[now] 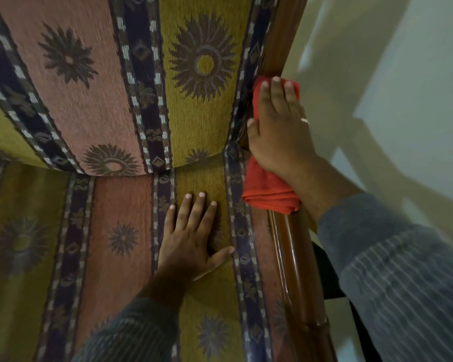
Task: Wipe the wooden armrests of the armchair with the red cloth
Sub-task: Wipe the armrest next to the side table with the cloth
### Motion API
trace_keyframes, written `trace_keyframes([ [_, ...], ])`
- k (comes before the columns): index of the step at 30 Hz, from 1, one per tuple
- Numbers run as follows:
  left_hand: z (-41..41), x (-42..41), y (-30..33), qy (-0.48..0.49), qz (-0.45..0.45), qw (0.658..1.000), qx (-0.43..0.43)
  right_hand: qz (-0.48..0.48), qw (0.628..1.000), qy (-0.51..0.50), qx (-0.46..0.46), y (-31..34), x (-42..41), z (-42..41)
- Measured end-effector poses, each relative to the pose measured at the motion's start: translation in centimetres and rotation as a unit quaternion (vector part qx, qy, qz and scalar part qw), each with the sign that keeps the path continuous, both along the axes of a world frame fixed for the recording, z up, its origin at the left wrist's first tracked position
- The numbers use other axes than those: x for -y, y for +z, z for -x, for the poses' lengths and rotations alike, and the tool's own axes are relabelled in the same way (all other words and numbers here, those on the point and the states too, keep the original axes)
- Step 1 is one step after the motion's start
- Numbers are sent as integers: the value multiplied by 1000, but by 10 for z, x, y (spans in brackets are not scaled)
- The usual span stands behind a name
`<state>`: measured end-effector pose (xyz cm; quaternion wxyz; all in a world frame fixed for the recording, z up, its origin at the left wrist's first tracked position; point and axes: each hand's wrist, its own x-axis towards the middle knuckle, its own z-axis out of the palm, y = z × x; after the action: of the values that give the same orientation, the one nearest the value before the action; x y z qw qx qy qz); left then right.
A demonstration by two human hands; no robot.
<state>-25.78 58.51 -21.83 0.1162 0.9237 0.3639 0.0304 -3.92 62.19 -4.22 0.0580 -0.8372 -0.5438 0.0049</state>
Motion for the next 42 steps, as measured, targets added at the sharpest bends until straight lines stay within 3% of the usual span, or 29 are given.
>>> trace_keyframes([
  [5,1,0,-2,0,3,1000,0,14,999,40,21,-5,20,3],
  [12,2,-2,-2,2,-3,1000,11,-44,992,-81,-88,-5,23,12],
  [18,1,-1,-4,3,-6,1000,14,12,999,25,33,-11,54,25],
  [23,2,0,-3,9,-9,1000,4,10,1000,29,-4,-9,50,21],
  [31,0,2,0,14,-10,1000,9,38,999,17,2,-11,139,67],
  [36,-2,10,1,40,-19,999,7,28,999,18,13,-12,126,62],
  [42,-3,40,7,104,31,994,0,32,999,14,-3,-10,122,60],
])
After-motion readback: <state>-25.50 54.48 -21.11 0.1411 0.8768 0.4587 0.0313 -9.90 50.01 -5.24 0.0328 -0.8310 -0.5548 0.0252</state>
